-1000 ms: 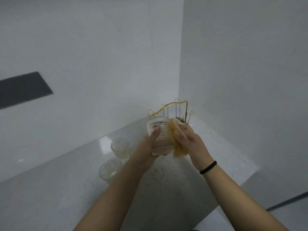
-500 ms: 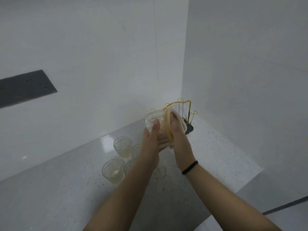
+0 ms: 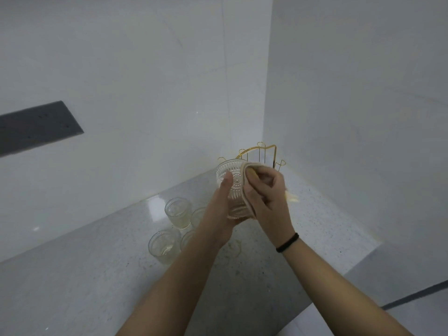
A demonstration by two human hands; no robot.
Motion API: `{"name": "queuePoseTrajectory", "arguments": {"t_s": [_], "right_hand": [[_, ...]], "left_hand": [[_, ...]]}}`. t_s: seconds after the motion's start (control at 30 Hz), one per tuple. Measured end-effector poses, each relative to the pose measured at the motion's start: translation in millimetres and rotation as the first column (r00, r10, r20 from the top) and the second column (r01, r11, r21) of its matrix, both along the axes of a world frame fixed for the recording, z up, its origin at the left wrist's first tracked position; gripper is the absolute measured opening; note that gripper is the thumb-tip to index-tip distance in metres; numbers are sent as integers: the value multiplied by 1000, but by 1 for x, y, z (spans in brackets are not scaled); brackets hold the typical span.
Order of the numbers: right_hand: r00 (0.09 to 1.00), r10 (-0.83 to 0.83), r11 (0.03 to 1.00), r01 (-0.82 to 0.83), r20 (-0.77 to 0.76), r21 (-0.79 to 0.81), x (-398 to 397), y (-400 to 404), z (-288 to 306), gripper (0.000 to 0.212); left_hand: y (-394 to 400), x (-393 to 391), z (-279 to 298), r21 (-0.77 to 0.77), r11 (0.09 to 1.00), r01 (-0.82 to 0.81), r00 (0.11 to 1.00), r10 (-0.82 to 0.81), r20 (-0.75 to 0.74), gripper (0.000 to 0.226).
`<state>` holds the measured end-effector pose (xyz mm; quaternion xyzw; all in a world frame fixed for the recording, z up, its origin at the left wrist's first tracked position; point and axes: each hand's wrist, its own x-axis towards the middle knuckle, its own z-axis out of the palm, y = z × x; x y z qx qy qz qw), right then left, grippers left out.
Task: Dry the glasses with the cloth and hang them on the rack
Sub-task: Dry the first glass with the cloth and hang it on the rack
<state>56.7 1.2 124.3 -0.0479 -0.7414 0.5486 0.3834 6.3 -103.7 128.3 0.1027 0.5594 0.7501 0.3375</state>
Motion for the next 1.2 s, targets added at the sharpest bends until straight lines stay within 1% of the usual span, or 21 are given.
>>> {"name": "queuePoseTrajectory", "arguments": {"t_s": [0.17,0.23,0.3,0.33,0.37,0.43,0.5,0.57,0.63,0.67,0.7,0.73,0.83,0.87,0.9,0.97,1.0,1.03,1.07,1.1,1.2], "right_hand": [[972,-224,968,215,63,126,-6,4,6,35],[983,-154,984,143,99,110,-5,5,3,32],[993,51,997,-44,110,-67,-2,7,7,29],[986,137,980,-121,93,-159,0,5,8,30],[984,162,972,-145,78,-183,2,2,7,32],[992,111,988,-104,60,-110,9,-10,-4,36],[995,85,995,-81,60,-60,13,-16,-10,41],[994,32,997,-24,106,-70,9,-7,-1,47],[973,86,969,-31,214,-246,0,13,13,50],[952,182,910,-68,247,-409,-2,18,16,51],[939,234,879,-95,251,-467,-1,16,18,51],[938,255,882,-127,235,-453,1,10,17,50],[960,193,952,-133,201,-276,11,-10,1,49],[965,185,953,-130,187,-273,11,-9,-3,49],[962,207,922,-132,176,-365,10,-5,0,45],[942,309,724,-146,128,-674,5,7,11,45],[941,323,640,-135,106,-756,5,10,14,49],[940,329,603,-137,88,-786,5,11,14,49],[945,316,600,-134,80,-789,5,9,16,46],[957,276,634,-115,85,-764,5,8,15,44],[984,135,823,-46,116,-567,6,6,9,45]], "left_hand": [[4,8,-3,-38,998,44,999,-44,-9,66],[4,9,-2,-32,999,41,999,-42,-25,63],[6,9,2,-37,999,22,994,-25,-102,60],[7,9,5,-31,1000,2,990,-6,-138,58],[9,10,6,-26,999,-28,984,23,-178,57],[11,9,9,-25,996,-85,957,74,-281,52],[11,10,8,-15,996,-90,930,79,-360,48],[11,15,6,20,999,-29,941,34,-337,46],[13,20,5,44,999,14,967,-2,-256,43],[14,20,5,41,999,10,973,-1,-233,43],[14,19,5,38,999,0,974,9,-225,45],[13,17,4,40,999,-2,975,11,-224,47],[11,13,4,80,994,72,973,-52,-226,51],[11,13,3,71,994,89,969,-70,-236,51],[11,16,1,54,995,80,969,-65,-240,48],[13,18,-2,41,999,32,976,-22,-217,46],[14,17,-4,30,1000,5,977,2,-215,47],[15,17,-4,6,1000,-24,975,25,-220,51],[16,16,-2,-22,998,-60,971,53,-231,56],[16,16,0,-54,993,-101,962,83,-259,59],[20,19,3,-204,958,-199,906,101,-410,58]]}}
